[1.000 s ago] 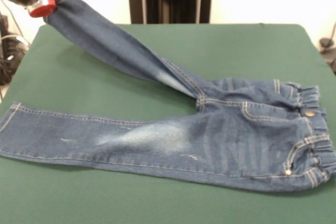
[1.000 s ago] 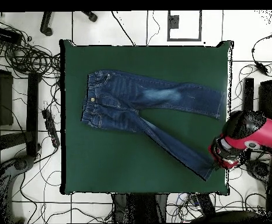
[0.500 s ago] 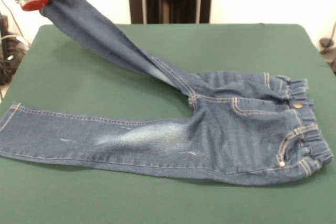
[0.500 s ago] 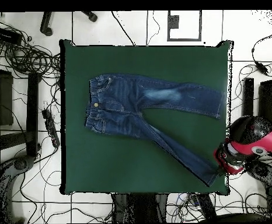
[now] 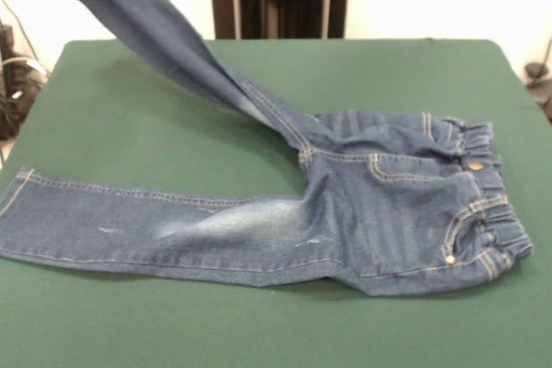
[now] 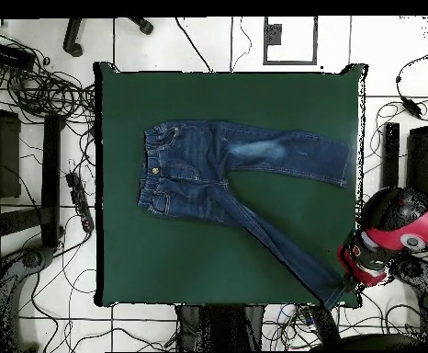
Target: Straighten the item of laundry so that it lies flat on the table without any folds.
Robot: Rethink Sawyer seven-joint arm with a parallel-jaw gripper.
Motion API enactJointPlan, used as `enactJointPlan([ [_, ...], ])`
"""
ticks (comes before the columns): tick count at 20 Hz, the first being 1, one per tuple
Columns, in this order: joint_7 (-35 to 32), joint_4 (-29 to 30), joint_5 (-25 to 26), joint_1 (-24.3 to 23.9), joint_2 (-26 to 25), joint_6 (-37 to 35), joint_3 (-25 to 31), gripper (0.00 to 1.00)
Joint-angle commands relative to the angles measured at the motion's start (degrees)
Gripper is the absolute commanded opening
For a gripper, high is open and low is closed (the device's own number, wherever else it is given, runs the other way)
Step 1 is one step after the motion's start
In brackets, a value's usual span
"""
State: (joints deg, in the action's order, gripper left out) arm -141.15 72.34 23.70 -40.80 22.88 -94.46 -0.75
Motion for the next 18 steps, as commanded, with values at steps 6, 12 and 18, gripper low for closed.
enactJointPlan([
  [6, -3.8, 1.6, -5.2, 1.3, -7.0, -2.1, 1.5, 0.0],
  [12, -3.8, 2.0, -7.3, 1.0, -8.0, -1.3, 1.3, 0.0],
  [18, -3.0, 0.7, -6.8, 1.4, -8.2, -4.4, 0.1, 0.0],
])
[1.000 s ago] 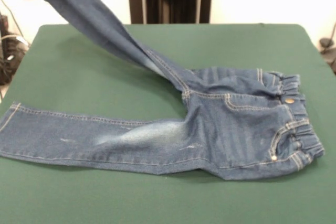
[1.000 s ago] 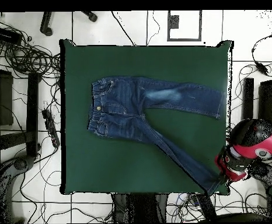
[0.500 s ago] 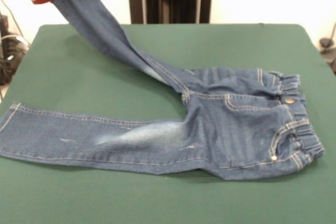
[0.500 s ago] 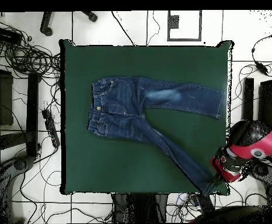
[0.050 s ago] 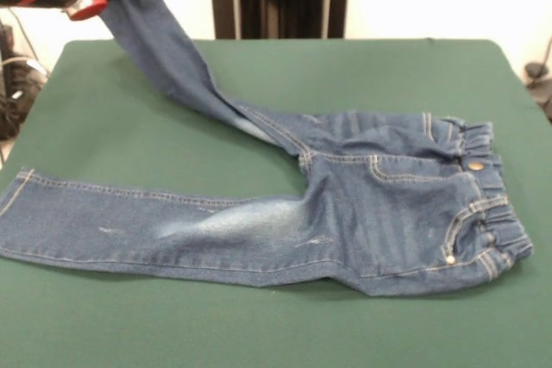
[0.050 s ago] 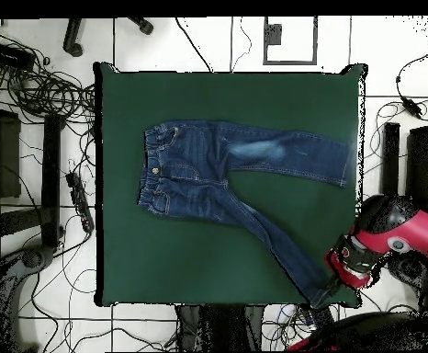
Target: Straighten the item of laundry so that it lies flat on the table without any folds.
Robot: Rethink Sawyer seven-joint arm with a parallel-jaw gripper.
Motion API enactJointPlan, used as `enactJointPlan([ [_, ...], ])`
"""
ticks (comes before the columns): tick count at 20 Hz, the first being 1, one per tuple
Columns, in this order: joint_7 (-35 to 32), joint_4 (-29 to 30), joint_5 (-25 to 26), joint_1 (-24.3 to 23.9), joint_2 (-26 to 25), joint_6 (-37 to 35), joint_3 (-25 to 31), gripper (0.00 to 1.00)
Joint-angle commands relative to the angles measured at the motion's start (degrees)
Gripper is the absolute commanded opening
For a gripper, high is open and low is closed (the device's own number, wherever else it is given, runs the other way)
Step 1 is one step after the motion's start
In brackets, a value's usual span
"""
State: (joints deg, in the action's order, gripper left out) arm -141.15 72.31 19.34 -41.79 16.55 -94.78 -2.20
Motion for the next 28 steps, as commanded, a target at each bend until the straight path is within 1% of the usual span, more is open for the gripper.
enactJointPlan([
  [1, -3.0, 0.4, -2.4, 2.4, -2.0, -4.6, 1.4, 0.0],
  [5, -3.0, -2.2, -2.3, 2.0, -4.1, -5.7, 1.1, 0.0],
  [14, -2.3, -6.0, -1.9, 1.0, -6.5, -7.8, 0.3, 0.0],
  [21, -2.7, -12.2, -1.9, -0.5, -11.1, -9.6, 0.4, 0.0],
  [24, -2.3, -14.3, -1.4, -0.9, -12.3, -10.6, 0.2, 0.0],
  [25, -2.7, -12.6, -1.9, -0.4, -11.2, -10.3, 0.0, 0.0],
  [28, -2.5, -14.3, -1.6, -0.7, -12.3, -11.0, 0.0, 0.0],
])
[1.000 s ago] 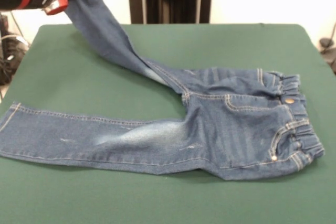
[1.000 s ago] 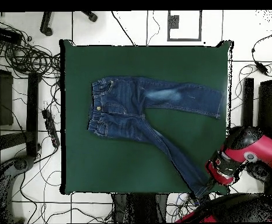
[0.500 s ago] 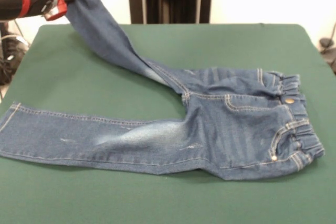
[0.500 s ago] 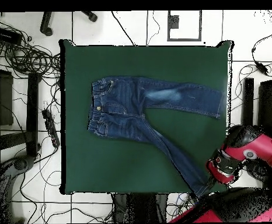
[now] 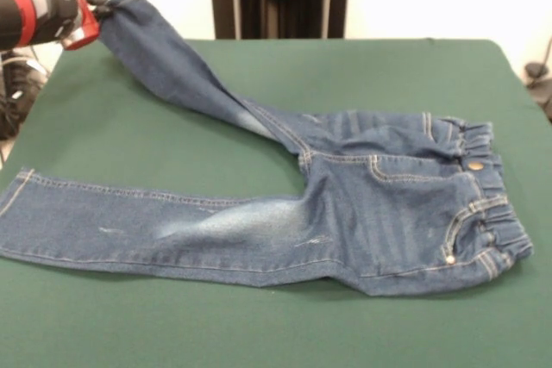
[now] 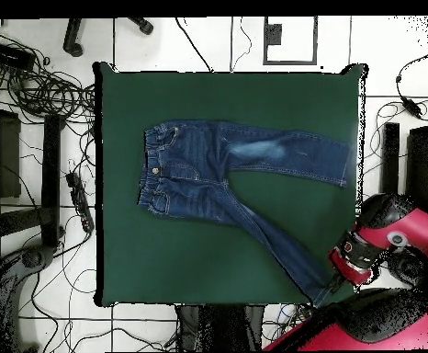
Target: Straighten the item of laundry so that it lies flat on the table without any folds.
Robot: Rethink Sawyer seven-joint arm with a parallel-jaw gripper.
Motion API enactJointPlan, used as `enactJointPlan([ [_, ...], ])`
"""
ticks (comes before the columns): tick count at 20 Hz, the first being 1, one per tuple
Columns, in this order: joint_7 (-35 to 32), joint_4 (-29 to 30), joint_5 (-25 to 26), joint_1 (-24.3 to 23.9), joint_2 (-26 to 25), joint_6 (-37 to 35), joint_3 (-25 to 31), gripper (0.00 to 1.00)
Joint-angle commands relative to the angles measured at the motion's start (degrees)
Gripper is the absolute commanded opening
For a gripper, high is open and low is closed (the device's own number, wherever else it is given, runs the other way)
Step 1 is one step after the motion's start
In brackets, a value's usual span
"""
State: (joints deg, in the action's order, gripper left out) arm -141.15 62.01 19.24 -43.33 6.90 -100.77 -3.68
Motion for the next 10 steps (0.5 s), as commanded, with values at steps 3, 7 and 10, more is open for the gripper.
enactJointPlan([
  [3, -2.6, -6.0, -1.3, 0.8, -4.2, -5.6, 1.5, 0.0],
  [7, -2.4, -7.9, -1.1, 1.0, -5.5, -7.4, 1.6, 0.0],
  [10, -2.1, -8.7, -1.0, 1.1, -5.9, -8.6, 1.5, 0.0],
])
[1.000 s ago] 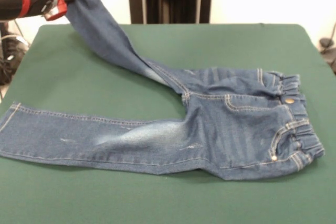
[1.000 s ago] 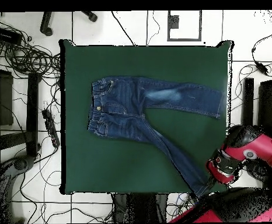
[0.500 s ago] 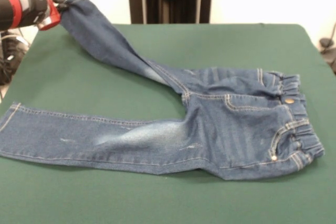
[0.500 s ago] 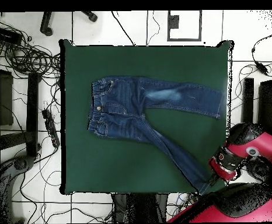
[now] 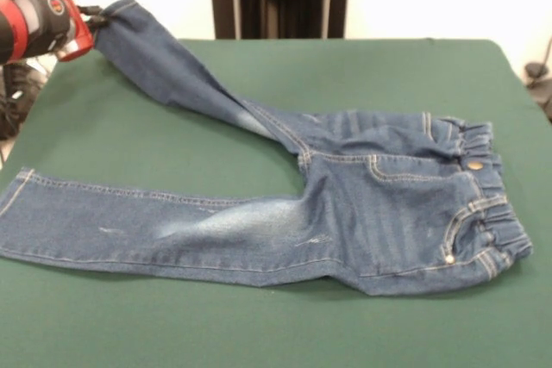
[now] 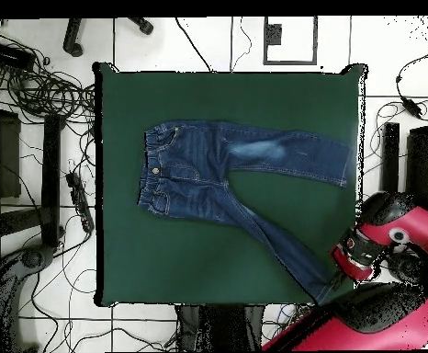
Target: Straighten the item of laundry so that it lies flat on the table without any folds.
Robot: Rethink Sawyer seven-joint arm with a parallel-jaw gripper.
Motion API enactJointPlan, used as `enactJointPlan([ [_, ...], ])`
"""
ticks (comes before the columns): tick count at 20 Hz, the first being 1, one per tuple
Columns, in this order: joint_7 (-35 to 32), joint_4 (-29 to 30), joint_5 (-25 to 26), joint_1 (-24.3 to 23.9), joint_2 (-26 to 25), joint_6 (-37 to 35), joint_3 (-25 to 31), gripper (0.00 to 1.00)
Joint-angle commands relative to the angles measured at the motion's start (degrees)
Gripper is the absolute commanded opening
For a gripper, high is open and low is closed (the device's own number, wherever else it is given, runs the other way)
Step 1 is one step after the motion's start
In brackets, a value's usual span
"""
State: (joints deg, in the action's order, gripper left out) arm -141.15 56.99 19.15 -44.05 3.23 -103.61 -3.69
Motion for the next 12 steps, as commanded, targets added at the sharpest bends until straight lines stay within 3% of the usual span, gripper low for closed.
enactJointPlan([
  [1, -2.1, -3.7, -0.9, 1.9, -2.4, -5.8, 1.5, 0.0],
  [4, -2.1, -5.6, -0.7, 1.8, -4.0, -6.3, 1.6, 0.0],
  [6, -2.1, -2.8, -1.0, 2.2, -2.1, -5.4, 1.2, 0.0],
  [12, 1.4, -6.1, 0.6, 1.8, -3.5, -8.3, 1.7, 0.0],
])
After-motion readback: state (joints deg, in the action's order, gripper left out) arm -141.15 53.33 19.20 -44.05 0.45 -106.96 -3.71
